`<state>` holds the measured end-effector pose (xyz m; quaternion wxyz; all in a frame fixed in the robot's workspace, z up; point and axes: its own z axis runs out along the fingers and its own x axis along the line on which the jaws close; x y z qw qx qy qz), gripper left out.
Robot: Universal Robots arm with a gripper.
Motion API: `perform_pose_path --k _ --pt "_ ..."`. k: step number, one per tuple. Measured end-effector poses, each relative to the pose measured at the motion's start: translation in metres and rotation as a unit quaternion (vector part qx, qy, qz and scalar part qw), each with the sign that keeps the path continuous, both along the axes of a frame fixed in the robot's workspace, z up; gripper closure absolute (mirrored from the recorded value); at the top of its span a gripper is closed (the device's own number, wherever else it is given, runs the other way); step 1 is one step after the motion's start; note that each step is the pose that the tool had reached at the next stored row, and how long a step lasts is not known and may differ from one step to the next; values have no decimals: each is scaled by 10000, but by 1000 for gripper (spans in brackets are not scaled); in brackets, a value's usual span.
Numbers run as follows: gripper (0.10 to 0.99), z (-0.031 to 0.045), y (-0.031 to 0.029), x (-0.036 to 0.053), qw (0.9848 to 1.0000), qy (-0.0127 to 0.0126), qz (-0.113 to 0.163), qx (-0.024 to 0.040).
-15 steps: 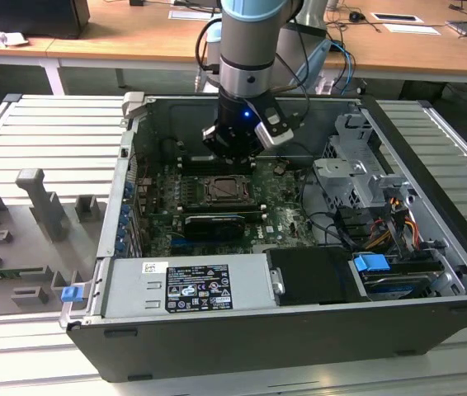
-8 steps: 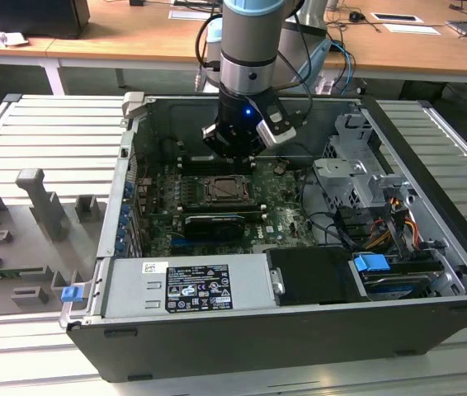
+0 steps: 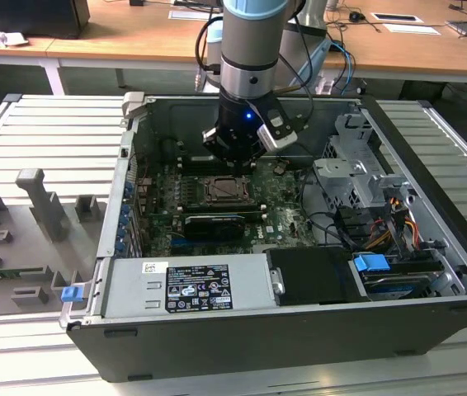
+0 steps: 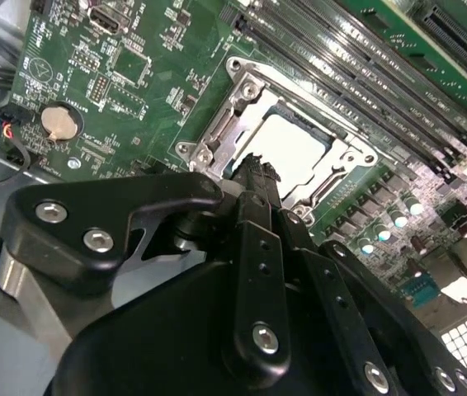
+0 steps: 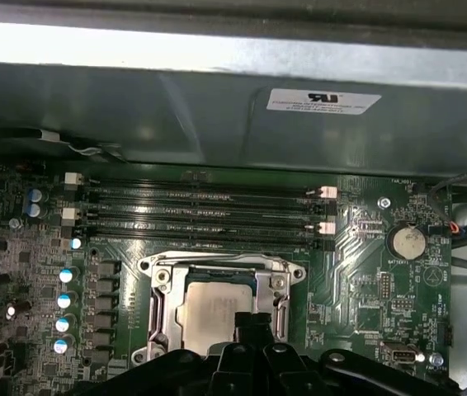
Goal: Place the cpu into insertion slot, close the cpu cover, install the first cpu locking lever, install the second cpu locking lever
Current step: 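Install the second cpu locking lever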
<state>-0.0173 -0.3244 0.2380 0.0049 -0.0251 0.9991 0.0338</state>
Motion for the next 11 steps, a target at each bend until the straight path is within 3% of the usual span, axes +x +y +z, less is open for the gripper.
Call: perform_pose_path --k 6,11 --pt "980 18 -2 0 10000 -1 0 0" --pt "980 16 -89 0 10000 0 1 -1"
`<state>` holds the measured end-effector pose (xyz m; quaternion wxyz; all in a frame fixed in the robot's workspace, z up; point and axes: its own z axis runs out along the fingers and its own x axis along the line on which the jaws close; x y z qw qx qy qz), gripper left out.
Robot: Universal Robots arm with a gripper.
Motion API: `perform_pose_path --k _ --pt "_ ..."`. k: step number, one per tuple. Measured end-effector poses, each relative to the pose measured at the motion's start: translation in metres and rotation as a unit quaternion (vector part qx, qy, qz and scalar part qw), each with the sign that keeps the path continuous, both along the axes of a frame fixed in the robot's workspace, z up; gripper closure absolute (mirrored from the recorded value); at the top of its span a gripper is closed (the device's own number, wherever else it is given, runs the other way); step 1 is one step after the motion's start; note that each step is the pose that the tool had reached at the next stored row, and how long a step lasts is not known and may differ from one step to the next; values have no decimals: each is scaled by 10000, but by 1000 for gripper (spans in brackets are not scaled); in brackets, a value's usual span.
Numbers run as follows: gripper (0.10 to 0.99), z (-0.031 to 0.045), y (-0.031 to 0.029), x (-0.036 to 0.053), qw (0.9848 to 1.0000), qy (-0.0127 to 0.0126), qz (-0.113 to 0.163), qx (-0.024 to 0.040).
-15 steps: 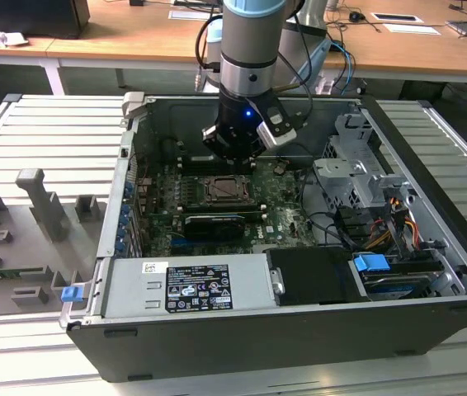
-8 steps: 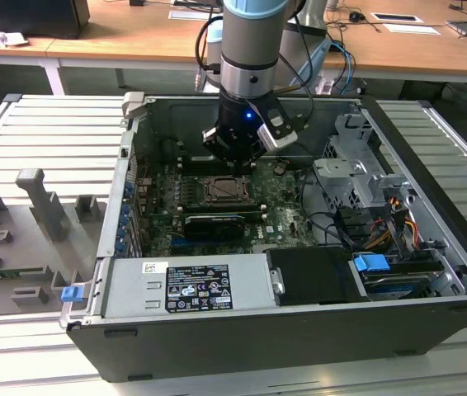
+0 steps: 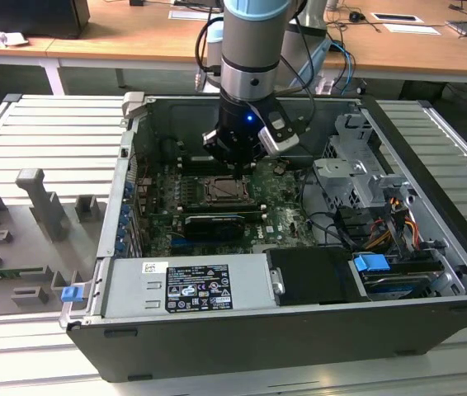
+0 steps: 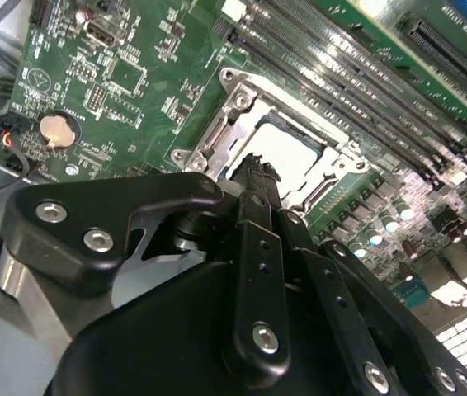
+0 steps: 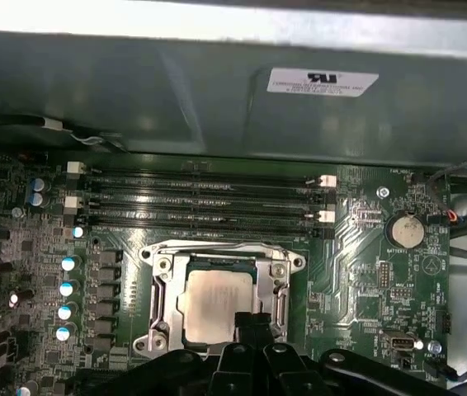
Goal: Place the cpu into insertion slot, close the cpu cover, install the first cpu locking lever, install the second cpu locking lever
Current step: 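Install the second cpu locking lever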
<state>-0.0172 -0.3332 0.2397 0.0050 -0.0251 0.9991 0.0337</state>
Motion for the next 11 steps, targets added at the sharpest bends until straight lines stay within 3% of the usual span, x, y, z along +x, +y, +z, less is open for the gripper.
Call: perform_pose_path --k 11 --pt "980 25 -63 0 10000 0 0 0"
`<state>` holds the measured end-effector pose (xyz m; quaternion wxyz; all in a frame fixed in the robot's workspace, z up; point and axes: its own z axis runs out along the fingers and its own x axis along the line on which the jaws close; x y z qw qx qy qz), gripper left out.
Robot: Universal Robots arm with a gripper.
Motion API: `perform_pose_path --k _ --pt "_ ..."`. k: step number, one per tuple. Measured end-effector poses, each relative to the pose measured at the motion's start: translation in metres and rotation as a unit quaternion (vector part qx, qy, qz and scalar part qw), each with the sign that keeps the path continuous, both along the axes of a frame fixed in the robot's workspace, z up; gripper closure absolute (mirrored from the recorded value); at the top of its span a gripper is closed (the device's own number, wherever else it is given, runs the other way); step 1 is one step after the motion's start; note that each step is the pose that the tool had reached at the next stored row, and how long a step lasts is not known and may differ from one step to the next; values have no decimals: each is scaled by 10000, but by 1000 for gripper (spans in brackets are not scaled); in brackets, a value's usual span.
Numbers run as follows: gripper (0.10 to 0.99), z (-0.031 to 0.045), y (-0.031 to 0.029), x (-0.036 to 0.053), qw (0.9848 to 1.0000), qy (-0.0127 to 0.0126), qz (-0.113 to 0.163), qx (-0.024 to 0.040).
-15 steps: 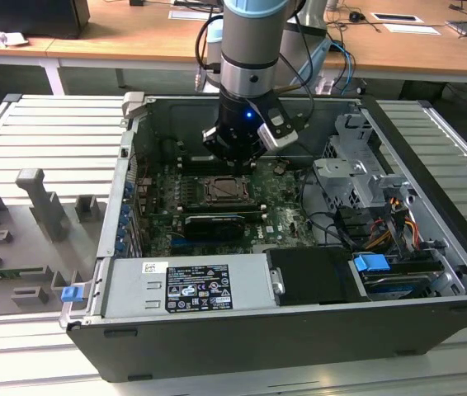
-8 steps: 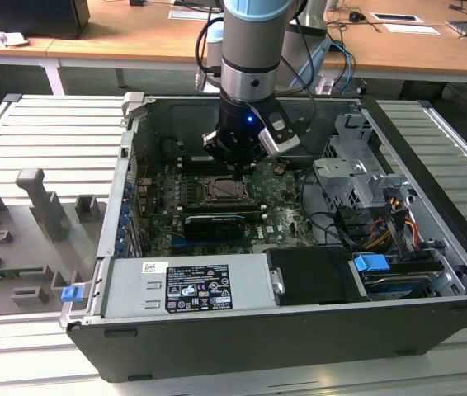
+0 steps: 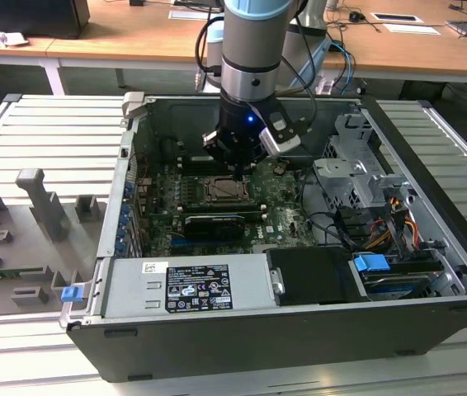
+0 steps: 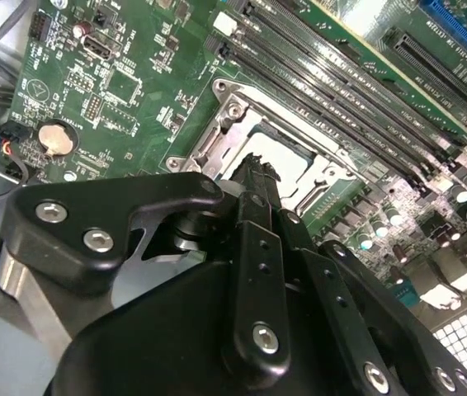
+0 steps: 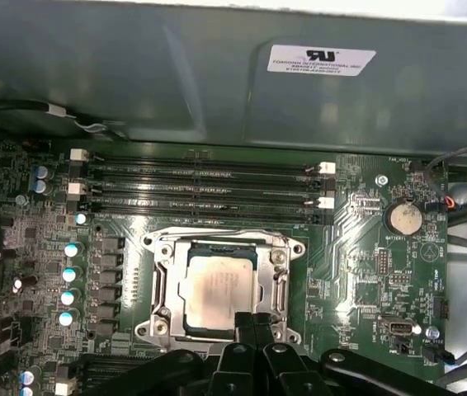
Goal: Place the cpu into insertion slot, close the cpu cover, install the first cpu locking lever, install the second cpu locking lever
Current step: 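Install the second cpu locking lever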
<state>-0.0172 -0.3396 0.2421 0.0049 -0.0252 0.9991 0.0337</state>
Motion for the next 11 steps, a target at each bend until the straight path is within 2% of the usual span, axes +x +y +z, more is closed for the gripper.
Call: perform_pose_path --k 4,8,11 --pt "980 0 -59 0 10000 0 0 0" --pt "980 -1 -149 -1 10000 0 0 1" --pt "980 -2 -183 -1 10000 0 0 1"
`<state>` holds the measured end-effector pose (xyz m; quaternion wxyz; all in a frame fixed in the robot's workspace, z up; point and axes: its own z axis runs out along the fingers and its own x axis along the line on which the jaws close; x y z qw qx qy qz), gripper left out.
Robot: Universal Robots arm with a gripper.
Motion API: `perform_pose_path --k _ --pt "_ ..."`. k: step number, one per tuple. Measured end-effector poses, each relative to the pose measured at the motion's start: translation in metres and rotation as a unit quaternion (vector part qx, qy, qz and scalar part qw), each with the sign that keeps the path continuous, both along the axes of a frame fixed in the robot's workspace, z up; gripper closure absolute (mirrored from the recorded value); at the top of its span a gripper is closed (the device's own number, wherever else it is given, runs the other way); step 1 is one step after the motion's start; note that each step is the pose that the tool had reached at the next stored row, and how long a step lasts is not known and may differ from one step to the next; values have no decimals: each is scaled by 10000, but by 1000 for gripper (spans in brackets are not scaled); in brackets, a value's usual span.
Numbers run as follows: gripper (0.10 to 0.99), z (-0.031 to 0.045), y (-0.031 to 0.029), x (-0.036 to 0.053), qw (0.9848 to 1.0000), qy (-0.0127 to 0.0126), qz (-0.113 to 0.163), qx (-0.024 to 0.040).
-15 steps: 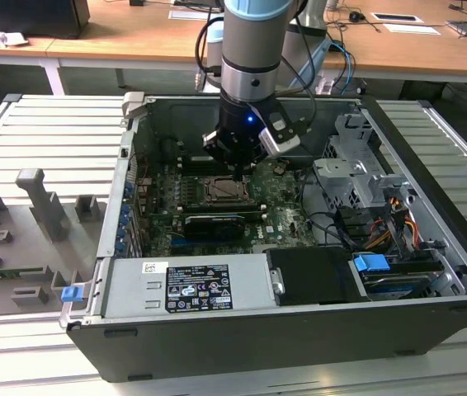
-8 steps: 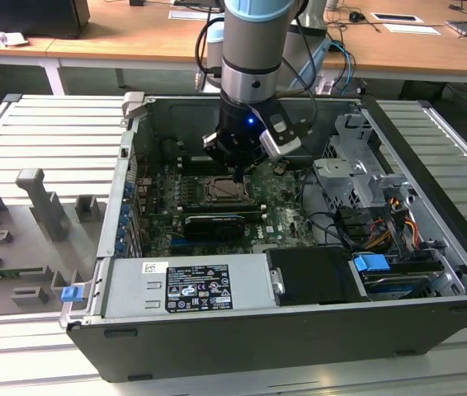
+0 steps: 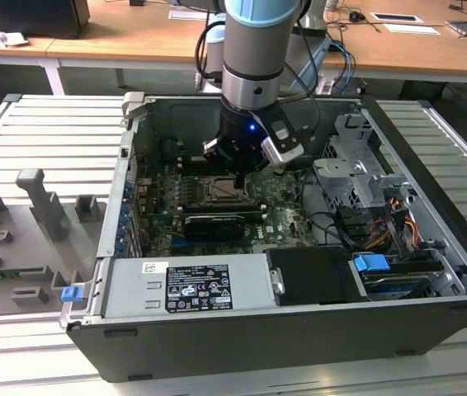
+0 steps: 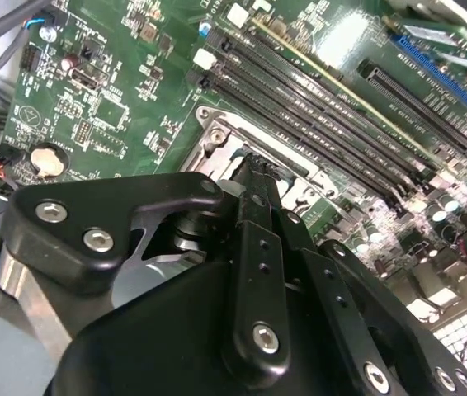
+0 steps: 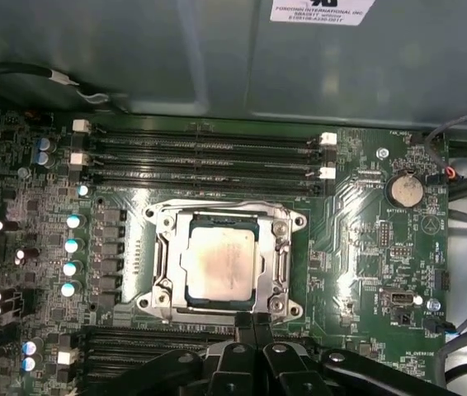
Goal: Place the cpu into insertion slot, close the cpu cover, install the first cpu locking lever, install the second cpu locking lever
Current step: 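Install the second cpu locking lever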
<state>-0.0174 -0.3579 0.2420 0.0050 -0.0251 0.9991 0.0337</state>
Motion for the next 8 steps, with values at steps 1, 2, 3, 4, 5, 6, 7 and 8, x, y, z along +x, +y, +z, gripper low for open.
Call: perform_pose_path --k 1,2,3,4,5,6,7,8 --pt "980 -6 -26 -3 10000 0 0 2" --pt "980 -12 -43 -9 10000 0 -1 3" --pt "980 -15 -50 -9 10000 0 -1 3" --pt "980 -17 -62 -9 10000 0 0 12" --pt "980 -18 -68 -9 10000 0 0 15" --pt "980 -19 -73 -10 10000 0 -1 15" --pt "980 -20 -76 -10 10000 0 -1 15" --pt "980 -21 -79 -10 10000 0 0 15"
